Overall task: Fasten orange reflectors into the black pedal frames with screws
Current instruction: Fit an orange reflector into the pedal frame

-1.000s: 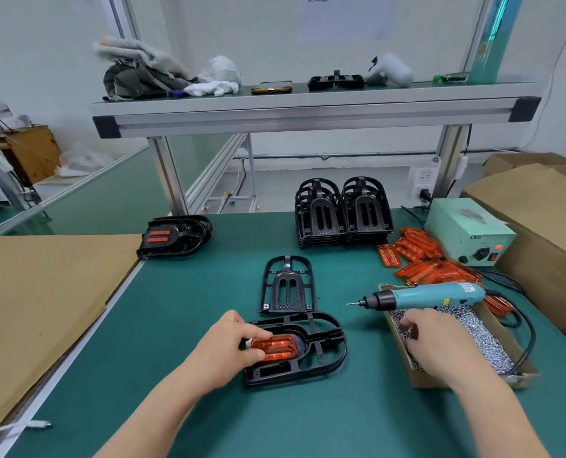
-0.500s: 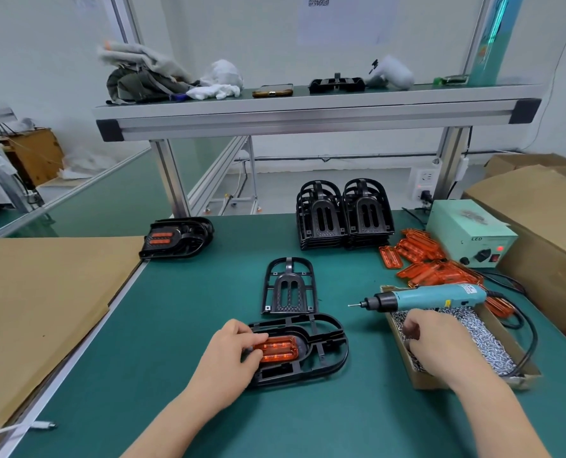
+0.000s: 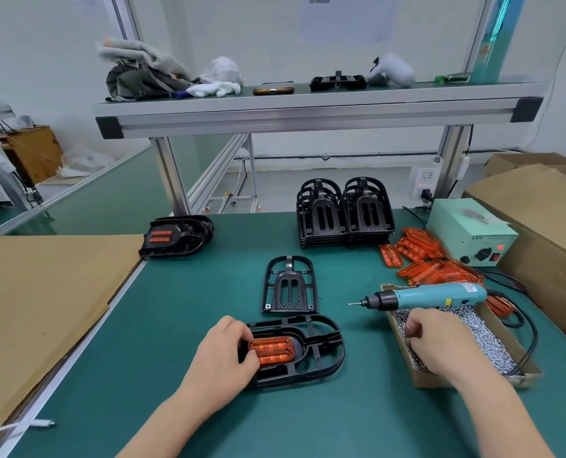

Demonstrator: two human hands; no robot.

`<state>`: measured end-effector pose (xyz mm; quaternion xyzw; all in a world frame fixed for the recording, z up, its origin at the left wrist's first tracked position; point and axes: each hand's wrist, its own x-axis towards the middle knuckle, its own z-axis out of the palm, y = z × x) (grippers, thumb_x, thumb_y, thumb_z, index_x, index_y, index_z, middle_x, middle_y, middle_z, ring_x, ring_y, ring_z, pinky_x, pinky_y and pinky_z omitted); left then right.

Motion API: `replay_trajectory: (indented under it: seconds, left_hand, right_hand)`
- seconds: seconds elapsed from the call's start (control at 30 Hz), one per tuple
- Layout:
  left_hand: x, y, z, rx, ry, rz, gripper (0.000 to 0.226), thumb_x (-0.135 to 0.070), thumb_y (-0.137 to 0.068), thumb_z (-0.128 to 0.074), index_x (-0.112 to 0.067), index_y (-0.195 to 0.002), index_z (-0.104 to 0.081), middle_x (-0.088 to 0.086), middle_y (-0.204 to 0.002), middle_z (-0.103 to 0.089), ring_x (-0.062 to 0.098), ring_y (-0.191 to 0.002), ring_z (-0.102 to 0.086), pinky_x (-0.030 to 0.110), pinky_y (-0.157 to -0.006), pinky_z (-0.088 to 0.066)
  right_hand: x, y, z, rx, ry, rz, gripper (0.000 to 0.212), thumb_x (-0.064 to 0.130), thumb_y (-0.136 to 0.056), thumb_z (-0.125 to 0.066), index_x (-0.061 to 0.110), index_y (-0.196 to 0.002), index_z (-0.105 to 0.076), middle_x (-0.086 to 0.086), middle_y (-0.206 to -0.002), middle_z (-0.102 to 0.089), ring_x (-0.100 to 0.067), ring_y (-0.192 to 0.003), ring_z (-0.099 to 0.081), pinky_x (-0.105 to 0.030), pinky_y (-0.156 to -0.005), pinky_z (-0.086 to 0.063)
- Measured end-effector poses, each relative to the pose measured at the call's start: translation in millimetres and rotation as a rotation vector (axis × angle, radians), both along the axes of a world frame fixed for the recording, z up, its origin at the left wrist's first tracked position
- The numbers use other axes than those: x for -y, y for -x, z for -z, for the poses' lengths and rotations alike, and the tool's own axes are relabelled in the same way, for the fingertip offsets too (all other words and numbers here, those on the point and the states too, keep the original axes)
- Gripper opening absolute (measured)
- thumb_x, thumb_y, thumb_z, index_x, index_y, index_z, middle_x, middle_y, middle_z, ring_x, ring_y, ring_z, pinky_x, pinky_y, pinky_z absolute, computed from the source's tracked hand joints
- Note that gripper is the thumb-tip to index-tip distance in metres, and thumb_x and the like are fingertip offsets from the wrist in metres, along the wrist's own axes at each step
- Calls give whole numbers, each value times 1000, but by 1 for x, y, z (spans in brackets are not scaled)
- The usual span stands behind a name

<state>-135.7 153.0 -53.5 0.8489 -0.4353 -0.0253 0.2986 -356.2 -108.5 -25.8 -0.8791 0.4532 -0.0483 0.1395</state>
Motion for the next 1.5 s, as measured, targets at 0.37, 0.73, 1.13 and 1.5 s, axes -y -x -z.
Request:
replay_trajectory:
  seconds: [0.37, 0.73, 1.13, 1.5]
  left_hand:
    - [2, 5, 4, 35, 37, 81, 16, -25, -84, -64, -24, -82, -48, -12, -85, -46, 8, -82, -46, 21, -73, -38]
    - [5, 21, 16, -46, 211, -101, 28, -7, -81, -62, -29, -75, -46, -14, -83, -48, 9, -80, -49, 23, -69, -40]
    - [-9, 10, 11, -272, 226, -69, 31, 0, -76, -70, -30, -75, -64, -14, -87, -63, 10, -84, -63, 23, -79, -50]
    - [-6, 15, 14, -209, 210, -163, 31, -2, -75, -70, -30, -67, -61, -18, -88, -56, 4, -82, -56, 10, -72, -39]
  right_hand:
    - [-2, 4, -1, 18, -22, 15, 20, 13, -86, -68, 28, -76, -61, 8, -83, -63, -19, -84, -58, -30, -71, -44]
    - [-6, -2, -1, 155, 20, 32, 20, 8, -84, -67, 25, -75, -65, 6, -77, -66, -25, -82, -60, -31, -68, -40]
    - [-11, -3, 22, 449, 67, 55, 18, 0, -83, -72, 17, -78, -68, 0, -80, -67, -26, -74, -57, -32, -69, -38]
    - [-10, -5, 28, 524, 55, 59, 22, 1, -82, -74, 20, -75, -68, 8, -74, -65, -21, -71, -58, -31, -68, -38]
